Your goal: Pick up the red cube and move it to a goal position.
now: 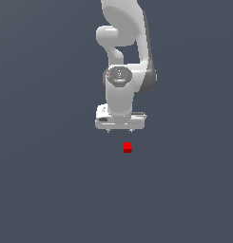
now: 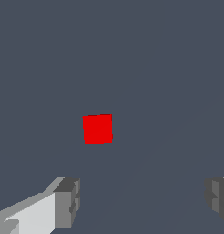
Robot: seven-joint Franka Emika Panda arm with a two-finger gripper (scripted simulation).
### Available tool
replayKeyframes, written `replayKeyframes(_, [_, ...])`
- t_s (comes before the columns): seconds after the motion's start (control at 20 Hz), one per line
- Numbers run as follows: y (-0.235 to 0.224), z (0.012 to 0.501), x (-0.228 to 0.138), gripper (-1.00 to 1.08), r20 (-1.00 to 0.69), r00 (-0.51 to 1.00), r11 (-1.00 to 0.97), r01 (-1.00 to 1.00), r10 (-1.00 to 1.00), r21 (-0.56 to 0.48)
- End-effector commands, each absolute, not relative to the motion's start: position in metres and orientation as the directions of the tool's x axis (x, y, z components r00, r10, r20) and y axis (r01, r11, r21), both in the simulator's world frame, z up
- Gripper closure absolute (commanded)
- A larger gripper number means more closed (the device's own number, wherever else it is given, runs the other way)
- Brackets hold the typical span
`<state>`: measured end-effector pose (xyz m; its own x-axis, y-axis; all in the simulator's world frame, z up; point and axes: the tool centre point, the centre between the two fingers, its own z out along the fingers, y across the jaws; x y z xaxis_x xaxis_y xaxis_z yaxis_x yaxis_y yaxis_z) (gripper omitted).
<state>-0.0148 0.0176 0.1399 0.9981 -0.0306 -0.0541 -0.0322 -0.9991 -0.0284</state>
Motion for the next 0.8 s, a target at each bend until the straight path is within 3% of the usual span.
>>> replayKeyframes(0.0, [0.018, 0.140, -0.015, -0.92, -0.054, 0.998, -0.999, -0.032, -0.031, -0.028])
replayKeyframes(0.35, [0.023, 0.125, -0.013, -0.92, -0.047, 0.999, -0.999, -0.023, -0.022, -0.026])
replayKeyframes(0.75, [0.041, 0.074, -0.004, -0.92, -0.024, 1.000, -1.000, 0.007, 0.007, -0.015])
